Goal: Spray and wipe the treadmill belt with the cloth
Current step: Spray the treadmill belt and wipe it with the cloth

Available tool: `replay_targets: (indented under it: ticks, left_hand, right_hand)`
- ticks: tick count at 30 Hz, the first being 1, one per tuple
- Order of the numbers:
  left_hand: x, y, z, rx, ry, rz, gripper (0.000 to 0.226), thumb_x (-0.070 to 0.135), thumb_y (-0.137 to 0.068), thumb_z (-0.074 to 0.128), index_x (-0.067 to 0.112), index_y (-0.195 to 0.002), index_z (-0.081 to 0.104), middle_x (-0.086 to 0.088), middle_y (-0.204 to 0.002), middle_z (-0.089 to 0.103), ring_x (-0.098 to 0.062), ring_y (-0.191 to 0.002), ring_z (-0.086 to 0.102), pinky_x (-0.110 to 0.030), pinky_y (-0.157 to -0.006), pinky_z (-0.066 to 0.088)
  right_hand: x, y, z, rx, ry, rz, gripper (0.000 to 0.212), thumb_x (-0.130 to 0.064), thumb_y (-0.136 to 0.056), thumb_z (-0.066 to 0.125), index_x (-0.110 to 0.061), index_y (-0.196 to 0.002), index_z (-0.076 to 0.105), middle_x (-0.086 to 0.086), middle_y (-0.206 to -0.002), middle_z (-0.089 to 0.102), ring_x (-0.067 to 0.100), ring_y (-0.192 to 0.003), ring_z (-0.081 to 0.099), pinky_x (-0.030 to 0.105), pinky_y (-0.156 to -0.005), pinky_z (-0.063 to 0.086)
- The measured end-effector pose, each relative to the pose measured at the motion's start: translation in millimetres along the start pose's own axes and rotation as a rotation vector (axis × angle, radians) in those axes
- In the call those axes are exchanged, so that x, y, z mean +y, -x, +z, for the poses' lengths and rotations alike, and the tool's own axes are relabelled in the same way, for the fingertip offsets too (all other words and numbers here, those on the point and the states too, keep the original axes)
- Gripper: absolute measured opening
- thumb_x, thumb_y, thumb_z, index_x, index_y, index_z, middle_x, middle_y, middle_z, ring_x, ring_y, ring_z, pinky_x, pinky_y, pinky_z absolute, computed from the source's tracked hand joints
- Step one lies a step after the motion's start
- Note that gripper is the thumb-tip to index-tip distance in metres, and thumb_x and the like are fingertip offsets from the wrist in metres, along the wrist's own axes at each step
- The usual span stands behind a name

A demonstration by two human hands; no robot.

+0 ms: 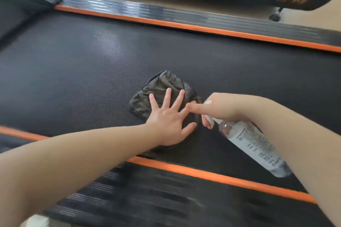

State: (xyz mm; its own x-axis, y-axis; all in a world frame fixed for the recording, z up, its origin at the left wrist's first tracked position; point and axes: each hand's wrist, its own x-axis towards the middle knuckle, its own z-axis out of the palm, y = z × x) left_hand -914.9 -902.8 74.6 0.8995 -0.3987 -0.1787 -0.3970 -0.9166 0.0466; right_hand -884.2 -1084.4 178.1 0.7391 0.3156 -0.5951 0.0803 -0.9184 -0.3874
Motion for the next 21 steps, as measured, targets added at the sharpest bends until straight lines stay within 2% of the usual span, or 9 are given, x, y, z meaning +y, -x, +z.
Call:
replay_targets:
  ticks: [2, 4, 7, 9, 11, 15, 21]
  left_hand:
    - [7, -6, -1, -0.011, 0.002, -0.005, 0.077, 0.076, -0.091, 0.010, 0.042, -0.159, -0.006, -0.001, -0.169, -0.017, -0.043, -0.152, -0.019, -0.082, -0.105, -0.007]
    - [25, -17, -5, -0.023, 0.003, 0.062, 0.077, 0.076, -0.091, 0.009, 0.042, -0.159, -0.007, -0.001, -0.170, -0.016, -0.043, -0.152, -0.019, -0.082, -0.105, -0.007]
    - [64, -22, -6, -0.030, -0.030, 0.338, 0.075, 0.075, -0.092, 0.011, 0.044, -0.159, -0.004, -0.001, -0.170, -0.011, -0.042, -0.153, -0.018, -0.082, -0.106, -0.008]
    - [81, -18, -4, -0.029, -0.074, 0.519, 0.073, 0.074, -0.095, 0.016, 0.044, -0.160, 0.002, 0.001, -0.171, -0.009, -0.040, -0.154, -0.015, -0.080, -0.108, -0.009]
    - [86, -17, -2, -0.016, -0.083, 0.611, 0.071, 0.074, -0.095, 0.019, 0.046, -0.159, 0.003, 0.004, -0.171, -0.006, -0.037, -0.155, -0.013, -0.078, -0.110, -0.009]
    - [77, -25, -2, -0.012, -0.053, 0.552, 0.073, 0.079, -0.092, 0.021, 0.052, -0.157, 0.004, 0.008, -0.171, -0.006, -0.033, -0.155, -0.013, -0.077, -0.110, -0.011]
    - [47, -30, -6, -0.023, -0.009, 0.230, 0.073, 0.080, -0.091, 0.014, 0.053, -0.156, -0.002, 0.010, -0.170, -0.013, -0.033, -0.155, -0.017, -0.082, -0.107, -0.009]
  right_hand:
    - [11, 4, -3, 0.037, -0.023, 0.017, 0.082, -0.086, -0.086, 0.038, -0.016, -0.064, 0.075, -0.007, -0.059, 0.069, 0.013, -0.058, 0.064, 0.029, -0.063, 0.046]
    - [26, 9, -8, 0.102, -0.060, 0.051, 0.083, -0.088, -0.084, 0.039, -0.016, -0.060, 0.073, -0.005, -0.057, 0.068, 0.015, -0.055, 0.063, 0.030, -0.061, 0.046]
    - [50, 20, -18, 0.234, -0.146, 0.111, 0.081, -0.086, -0.084, 0.042, -0.017, -0.057, 0.073, -0.004, -0.059, 0.071, 0.018, -0.058, 0.068, 0.032, -0.063, 0.048]
    - [61, 27, -23, 0.305, -0.242, 0.162, 0.079, -0.084, -0.085, 0.045, -0.015, -0.058, 0.073, -0.002, -0.061, 0.073, 0.022, -0.054, 0.070, 0.030, -0.059, 0.050]
    - [72, 30, -25, 0.370, -0.289, 0.194, 0.079, -0.083, -0.087, 0.044, -0.015, -0.060, 0.073, -0.003, -0.063, 0.074, 0.021, -0.053, 0.071, 0.027, -0.055, 0.047]
    - [86, 28, -19, 0.399, -0.208, 0.210, 0.078, -0.082, -0.088, 0.041, -0.018, -0.057, 0.072, -0.011, -0.051, 0.067, 0.016, -0.058, 0.066, 0.029, -0.057, 0.041]
    - [67, 4, -11, 0.348, -0.212, 0.135, 0.074, -0.081, -0.088, 0.043, -0.018, -0.062, 0.073, -0.007, -0.056, 0.069, 0.014, -0.060, 0.066, 0.029, -0.060, 0.042]
